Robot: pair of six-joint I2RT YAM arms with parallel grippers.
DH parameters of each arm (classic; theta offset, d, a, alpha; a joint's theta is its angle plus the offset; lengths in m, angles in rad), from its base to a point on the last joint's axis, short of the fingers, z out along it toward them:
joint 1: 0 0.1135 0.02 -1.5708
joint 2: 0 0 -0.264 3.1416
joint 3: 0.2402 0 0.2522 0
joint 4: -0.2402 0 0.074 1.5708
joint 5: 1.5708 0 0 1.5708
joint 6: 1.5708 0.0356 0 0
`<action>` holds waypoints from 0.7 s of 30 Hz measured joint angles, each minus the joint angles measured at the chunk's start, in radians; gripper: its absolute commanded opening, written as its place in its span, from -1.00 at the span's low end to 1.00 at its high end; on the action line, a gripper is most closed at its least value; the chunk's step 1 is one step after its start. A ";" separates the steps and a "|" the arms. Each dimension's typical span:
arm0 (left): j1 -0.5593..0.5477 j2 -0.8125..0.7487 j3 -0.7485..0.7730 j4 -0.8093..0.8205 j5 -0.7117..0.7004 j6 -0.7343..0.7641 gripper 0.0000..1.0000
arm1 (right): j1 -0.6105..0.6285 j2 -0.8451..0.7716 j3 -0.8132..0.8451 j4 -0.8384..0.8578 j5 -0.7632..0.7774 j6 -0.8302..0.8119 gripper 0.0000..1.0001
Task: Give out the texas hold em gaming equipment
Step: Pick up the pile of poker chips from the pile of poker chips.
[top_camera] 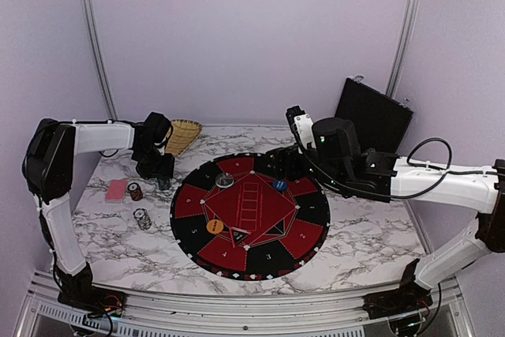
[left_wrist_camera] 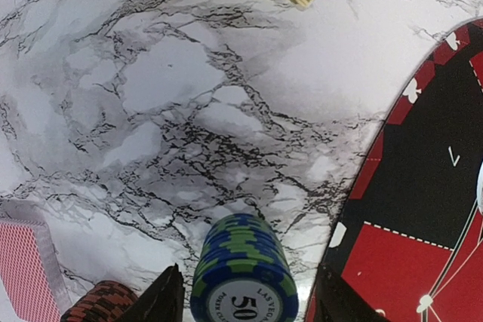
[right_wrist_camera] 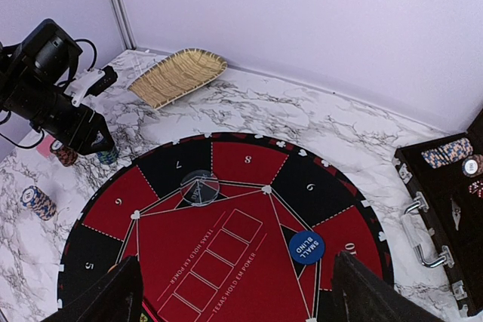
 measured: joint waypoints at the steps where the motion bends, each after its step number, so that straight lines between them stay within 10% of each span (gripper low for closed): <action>1: 0.000 0.002 0.000 0.000 0.000 0.000 0.20 | 0.000 0.000 0.000 0.000 0.000 0.000 0.68; 21: 0.004 0.026 0.001 0.000 -0.005 -0.002 -0.05 | 0.000 0.000 0.000 0.000 0.000 0.000 0.68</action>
